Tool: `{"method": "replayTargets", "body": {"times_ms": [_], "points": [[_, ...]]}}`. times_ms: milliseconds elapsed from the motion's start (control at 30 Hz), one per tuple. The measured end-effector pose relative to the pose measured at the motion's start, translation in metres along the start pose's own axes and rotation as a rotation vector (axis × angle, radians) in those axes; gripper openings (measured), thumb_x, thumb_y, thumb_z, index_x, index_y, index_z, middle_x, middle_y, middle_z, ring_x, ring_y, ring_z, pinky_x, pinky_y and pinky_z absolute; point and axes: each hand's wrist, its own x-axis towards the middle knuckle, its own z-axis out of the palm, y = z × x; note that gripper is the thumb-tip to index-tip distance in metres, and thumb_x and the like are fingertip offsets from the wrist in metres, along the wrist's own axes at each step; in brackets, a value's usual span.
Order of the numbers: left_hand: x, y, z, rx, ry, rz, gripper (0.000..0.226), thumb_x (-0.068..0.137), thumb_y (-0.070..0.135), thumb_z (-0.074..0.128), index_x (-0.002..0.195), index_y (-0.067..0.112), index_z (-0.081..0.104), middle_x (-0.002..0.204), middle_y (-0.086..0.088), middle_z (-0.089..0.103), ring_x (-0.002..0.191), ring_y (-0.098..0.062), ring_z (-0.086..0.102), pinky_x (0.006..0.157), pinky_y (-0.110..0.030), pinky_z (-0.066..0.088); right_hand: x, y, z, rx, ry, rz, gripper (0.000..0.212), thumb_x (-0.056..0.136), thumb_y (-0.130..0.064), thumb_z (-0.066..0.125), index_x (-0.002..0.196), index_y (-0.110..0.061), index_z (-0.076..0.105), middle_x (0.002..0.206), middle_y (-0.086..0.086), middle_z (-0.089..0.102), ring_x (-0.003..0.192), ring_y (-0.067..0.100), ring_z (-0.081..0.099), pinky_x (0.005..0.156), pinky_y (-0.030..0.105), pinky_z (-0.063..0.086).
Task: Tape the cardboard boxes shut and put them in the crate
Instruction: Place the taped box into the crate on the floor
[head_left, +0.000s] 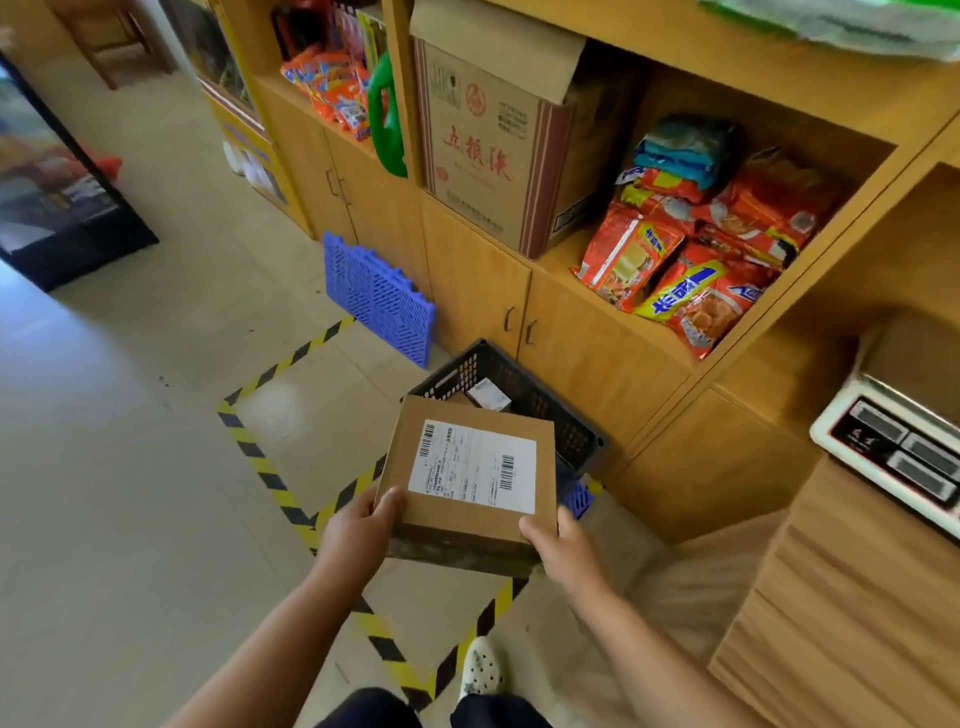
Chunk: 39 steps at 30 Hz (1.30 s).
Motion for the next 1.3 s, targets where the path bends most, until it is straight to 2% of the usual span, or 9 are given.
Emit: {"method": "replayTargets", "body": {"times_ms": [200,367,500,633,800,867,1033,1167,1300], "points": [[0.07,0.037,0.013,0.126,-0.073,0.009,0.038,0.098,0.044,0.042,0.123,0.021,0.058,0.088,0.004,0.059,0.082,-0.014,0.056,0.069,-0.03,0.045,0.05,-0.018,-0.004,0.018,0.102,0.064,0.006,0.091,-0.029,0.058,0.096,-0.028,0.055,0.099,-0.011,0.063,0.093,0.004,0.058,0.079,0.026,0.05],[0.139,0.069,0.015,0.15,-0.196,0.015,0.045,0.097,0.044,0.043,0.134,0.019,0.05,0.103,-0.001,0.056,0.097,-0.019,0.052,0.084,-0.032,0.041,0.094,-0.045,0.006,0.071,0.203,0.123,0.015,0.093,-0.028,0.056,0.107,-0.028,0.053,0.102,-0.01,0.061,0.092,0.004,0.056,0.07,0.022,0.044],[0.207,0.096,0.007,0.208,-0.308,0.064,0.041,0.097,0.043,0.044,0.128,0.018,0.053,0.103,-0.001,0.057,0.098,-0.022,0.053,0.087,-0.034,0.042,0.135,-0.074,0.03,0.131,0.318,0.185,0.019,0.092,-0.027,0.057,0.11,-0.024,0.055,0.106,-0.005,0.063,0.093,0.007,0.058,0.075,0.024,0.049],[0.267,0.123,-0.007,0.285,-0.405,0.118,0.034,0.097,0.039,0.045,0.12,0.018,0.059,0.093,0.001,0.062,0.085,-0.02,0.056,0.076,-0.032,0.043,0.171,-0.101,0.059,0.199,0.406,0.286,0.023,0.089,-0.028,0.059,0.11,-0.02,0.057,0.106,-0.002,0.065,0.096,0.014,0.06,0.088,0.035,0.051],[0.334,0.14,-0.017,0.404,-0.499,0.125,0.034,0.095,0.042,0.045,0.115,0.019,0.061,0.107,-0.003,0.06,0.096,-0.022,0.057,0.094,-0.04,0.046,0.215,-0.118,0.092,0.292,0.45,0.374,0.025,0.089,-0.027,0.06,0.113,-0.021,0.056,0.104,-0.006,0.063,0.094,0.01,0.059,0.08,0.028,0.049],[0.353,0.143,-0.016,0.433,-0.513,0.129,0.033,0.097,0.041,0.043,0.118,0.019,0.058,0.112,-0.002,0.049,0.096,-0.02,0.05,0.094,-0.033,0.041,0.232,-0.118,0.103,0.312,0.451,0.421,0.033,0.087,-0.031,0.061,0.118,-0.021,0.055,0.111,-0.005,0.063,0.099,0.012,0.058,0.089,0.032,0.047],[0.404,0.132,0.009,0.491,-0.543,0.092,0.038,0.098,0.039,0.041,0.126,0.016,0.055,0.111,-0.002,0.041,0.096,-0.019,0.043,0.086,-0.03,0.033,0.283,-0.088,0.121,0.318,0.46,0.513,0.089,0.06,-0.065,0.059,0.138,-0.025,0.044,0.137,-0.005,0.051,0.124,0.019,0.049,0.107,0.044,0.038],[0.449,0.113,0.041,0.485,-0.576,0.086,0.016,0.099,0.027,0.045,0.106,0.018,0.055,0.107,-0.005,0.052,0.092,-0.019,0.046,0.08,-0.028,0.034,0.324,-0.068,0.124,0.355,0.47,0.535,0.057,0.085,-0.037,0.063,0.135,-0.017,0.046,0.135,0.0,0.052,0.119,0.02,0.05,0.104,0.037,0.039],[0.501,0.078,0.078,0.52,-0.556,0.079,0.013,0.097,0.02,0.049,0.095,0.011,0.057,0.095,-0.009,0.057,0.093,-0.028,0.053,0.081,-0.036,0.042,0.375,-0.026,0.128,0.363,0.479,0.516,0.017,0.088,-0.012,0.06,0.104,-0.014,0.055,0.109,0.004,0.065,0.091,0.017,0.058,0.077,0.027,0.044]]}}
